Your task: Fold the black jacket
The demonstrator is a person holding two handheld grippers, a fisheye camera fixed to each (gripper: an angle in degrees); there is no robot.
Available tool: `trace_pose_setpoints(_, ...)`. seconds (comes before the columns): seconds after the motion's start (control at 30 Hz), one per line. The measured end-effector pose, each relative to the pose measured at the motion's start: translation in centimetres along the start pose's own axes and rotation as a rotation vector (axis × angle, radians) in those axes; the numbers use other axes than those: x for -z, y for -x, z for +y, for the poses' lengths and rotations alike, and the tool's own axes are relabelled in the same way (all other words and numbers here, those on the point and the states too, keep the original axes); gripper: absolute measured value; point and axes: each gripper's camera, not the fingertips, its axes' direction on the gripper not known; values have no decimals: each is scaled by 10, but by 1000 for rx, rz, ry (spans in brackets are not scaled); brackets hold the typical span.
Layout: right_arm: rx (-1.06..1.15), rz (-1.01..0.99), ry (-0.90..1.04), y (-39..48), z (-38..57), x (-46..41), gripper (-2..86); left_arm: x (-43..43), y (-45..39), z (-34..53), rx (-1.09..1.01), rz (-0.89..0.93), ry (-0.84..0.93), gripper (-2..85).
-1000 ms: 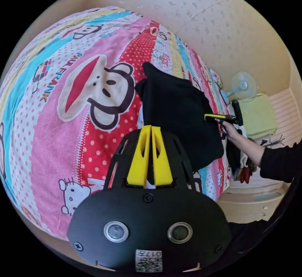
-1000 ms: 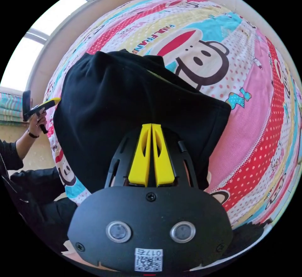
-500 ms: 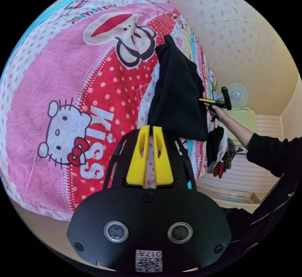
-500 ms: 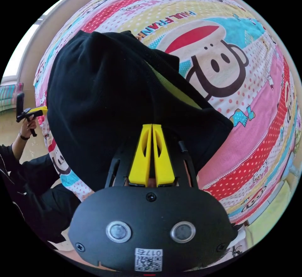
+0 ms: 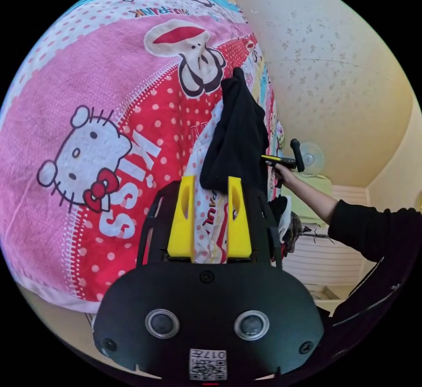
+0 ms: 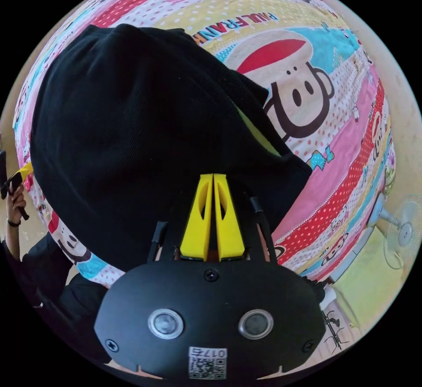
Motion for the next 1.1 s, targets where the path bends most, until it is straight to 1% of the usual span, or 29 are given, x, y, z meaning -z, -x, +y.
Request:
trace_pose_setpoints(0.03, 17, 30, 16, 8, -6, -3, 3, -1, 2, -2, 1, 19, 2, 113)
trace_pose_setpoints(0.1, 50, 83, 40, 20, -13, -9, 4, -8, 12, -8, 23, 118, 47, 112)
trace_pose_setpoints(0.17, 25, 108, 63, 29, -22, -15, 6, -11, 16, -10, 39, 141, 53, 106)
trace_pose_setpoints(0.27, -92, 63, 55, 27, -25, -20, 11, -8, 13, -11, 35, 57, 43, 94)
trace_pose_setpoints(0.4, -189, 13, 35, 22, -21, -17, 31, 6, 5, -13, 41, -18, 11, 102)
trace_pose_setpoints(0.47, -264, 30, 5, 27, -21, -3, 81, 9, 4, -14, 29, -31, 25, 105)
trace_pose_setpoints(0.53, -240, 35, -66, 43, -20, 18, 107, 8, 12, -17, 53, 24, 37, 108)
trace_pose_setpoints(0.6, -199, 39, -135, 67, -20, 41, 128, 6, 29, -18, 131, 153, 40, 107)
trace_pose_setpoints(0.63, -193, 43, -165, 83, -20, 54, 135, 7, 32, -18, 142, 164, 34, 103)
trace_pose_setpoints(0.7, -176, -13, -219, 105, -22, 73, 139, 10, 35, -19, 132, 134, 34, 90)
trace_pose_setpoints(0.77, -153, -128, -276, 131, -29, 91, 143, 12, 35, -20, 133, 134, 34, 80)
trace_pose_setpoints(0.83, -149, -222, -293, 147, -38, 99, 148, 13, 32, -23, 117, 165, 51, 60)
trace_pose_setpoints(0.87, -127, -305, -294, 159, -46, 101, 153, 17, 27, -24, 87, 194, 44, 55)
trace_pose_setpoints(0.9, -124, -332, -290, 164, -50, 102, 155, 23, 18, -25, 45, 215, 26, 51)
trace_pose_setpoints(0.93, -127, -359, -289, 175, -58, 103, 160, 26, 12, -25, 18, 222, 18, 51)
trace_pose_setpoints(1.0, -153, -350, -267, 189, -71, 103, 170, 35, -12, -27, -67, 218, 13, 49)
trace_pose_setpoints(1.1, -163, -333, -172, 208, -95, 100, 180, 45, -37, -28, -135, 201, 6, 47)
